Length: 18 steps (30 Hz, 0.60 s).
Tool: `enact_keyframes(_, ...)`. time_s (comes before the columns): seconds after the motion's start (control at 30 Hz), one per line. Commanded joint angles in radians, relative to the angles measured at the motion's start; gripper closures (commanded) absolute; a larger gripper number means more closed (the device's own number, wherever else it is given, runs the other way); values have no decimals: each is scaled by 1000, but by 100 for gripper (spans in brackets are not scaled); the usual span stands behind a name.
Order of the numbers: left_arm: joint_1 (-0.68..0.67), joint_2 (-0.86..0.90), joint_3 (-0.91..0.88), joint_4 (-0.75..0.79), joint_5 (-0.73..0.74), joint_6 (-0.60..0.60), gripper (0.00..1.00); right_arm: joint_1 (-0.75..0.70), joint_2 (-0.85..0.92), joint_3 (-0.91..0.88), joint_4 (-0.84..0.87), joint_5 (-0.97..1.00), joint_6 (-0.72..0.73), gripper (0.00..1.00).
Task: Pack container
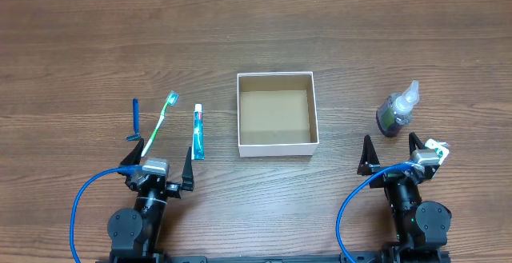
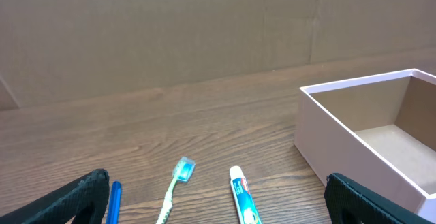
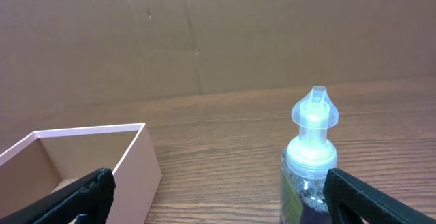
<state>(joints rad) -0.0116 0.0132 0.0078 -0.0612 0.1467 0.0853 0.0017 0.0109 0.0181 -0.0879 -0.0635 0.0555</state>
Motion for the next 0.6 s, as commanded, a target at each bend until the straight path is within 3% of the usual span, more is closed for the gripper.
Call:
enact_keyframes(0.0,-2,-9,-3,-2,15,5,0,6,-8,-10,8,-2,-4,0)
enact_keyframes(0.5,-2,-9,-3,8,3,6,0,6,-8,-10,23,-11,-2,0)
enact_keyframes(0.57,-2,-9,-3,30,0,5,0,6,-8,-10,21,-25,48,0)
